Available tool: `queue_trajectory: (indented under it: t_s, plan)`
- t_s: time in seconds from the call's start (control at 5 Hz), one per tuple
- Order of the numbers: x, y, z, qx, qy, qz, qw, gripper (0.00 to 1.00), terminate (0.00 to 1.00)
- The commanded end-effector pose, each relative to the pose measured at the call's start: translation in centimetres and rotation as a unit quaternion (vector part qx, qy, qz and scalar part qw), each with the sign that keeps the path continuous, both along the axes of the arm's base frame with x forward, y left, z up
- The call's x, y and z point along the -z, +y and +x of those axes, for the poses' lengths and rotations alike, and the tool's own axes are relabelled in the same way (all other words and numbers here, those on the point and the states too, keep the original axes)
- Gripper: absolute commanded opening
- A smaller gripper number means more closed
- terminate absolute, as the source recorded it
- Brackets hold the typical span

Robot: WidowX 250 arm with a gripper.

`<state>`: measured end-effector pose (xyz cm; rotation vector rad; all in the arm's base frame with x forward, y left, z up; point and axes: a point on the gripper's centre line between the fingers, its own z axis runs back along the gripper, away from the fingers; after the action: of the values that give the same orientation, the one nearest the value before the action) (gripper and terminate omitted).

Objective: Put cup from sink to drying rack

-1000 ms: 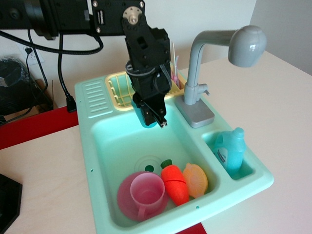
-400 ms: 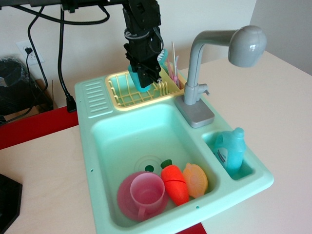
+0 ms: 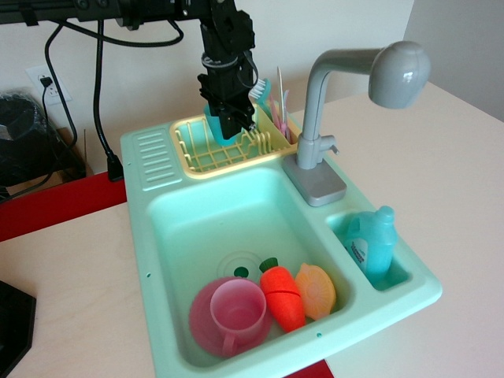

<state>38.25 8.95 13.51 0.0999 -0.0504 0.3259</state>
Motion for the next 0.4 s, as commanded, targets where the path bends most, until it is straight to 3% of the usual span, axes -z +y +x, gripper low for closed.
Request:
queue_trajectory:
  t_s: [0.0, 0.2]
  plan:
    - [-0.04, -0.02, 0.96, 0.006, -0.013, 0.006, 0.9999, 0.0, 0.0]
    - [0.75, 0.42, 1.35, 0.002, -0.007, 0.006, 1.0, 0.0, 0.0]
